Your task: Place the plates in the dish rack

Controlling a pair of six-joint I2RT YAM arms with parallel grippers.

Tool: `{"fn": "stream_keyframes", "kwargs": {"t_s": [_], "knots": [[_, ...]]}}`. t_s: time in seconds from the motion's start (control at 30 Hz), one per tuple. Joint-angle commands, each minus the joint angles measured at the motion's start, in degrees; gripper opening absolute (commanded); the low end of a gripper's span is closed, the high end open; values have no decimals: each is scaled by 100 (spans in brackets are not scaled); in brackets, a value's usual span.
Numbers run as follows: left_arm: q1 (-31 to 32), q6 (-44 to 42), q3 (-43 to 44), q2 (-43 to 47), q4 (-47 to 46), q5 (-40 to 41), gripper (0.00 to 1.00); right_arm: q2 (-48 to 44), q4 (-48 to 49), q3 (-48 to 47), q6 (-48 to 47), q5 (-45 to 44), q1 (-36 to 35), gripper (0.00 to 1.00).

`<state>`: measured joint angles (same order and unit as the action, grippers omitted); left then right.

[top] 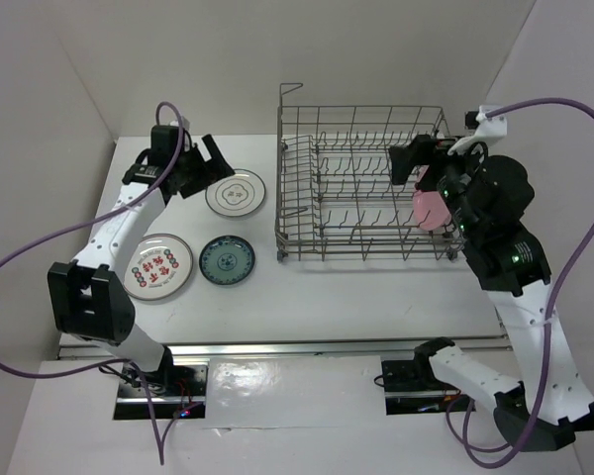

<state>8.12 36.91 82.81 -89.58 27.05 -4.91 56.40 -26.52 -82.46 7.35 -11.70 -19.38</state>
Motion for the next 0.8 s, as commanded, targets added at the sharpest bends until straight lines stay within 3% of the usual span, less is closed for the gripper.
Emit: {"fn": "stream_keyframes", "kwargs": {"t_s": [0.0,0.1,0.27,0.47,0.77], "knots": [[-301,737,-306,-68,-252,-18,100,-67,68,282,564,1730,-101,99],[-652,1080,-685,-305,-709,-492,100,-304,515,773,871,2521,-154,99],[-917,1056,-573,-937,-1088,-818,98,-358,473,775,873,2568,-338,99],[-917,1056,139,-1992,-1035,-696,98,-419,604,836,873,2611,-471,99],[-1075,1108,456,-2512,-903,-467,96,-419,684,652,943,2673,-523,99]]}}
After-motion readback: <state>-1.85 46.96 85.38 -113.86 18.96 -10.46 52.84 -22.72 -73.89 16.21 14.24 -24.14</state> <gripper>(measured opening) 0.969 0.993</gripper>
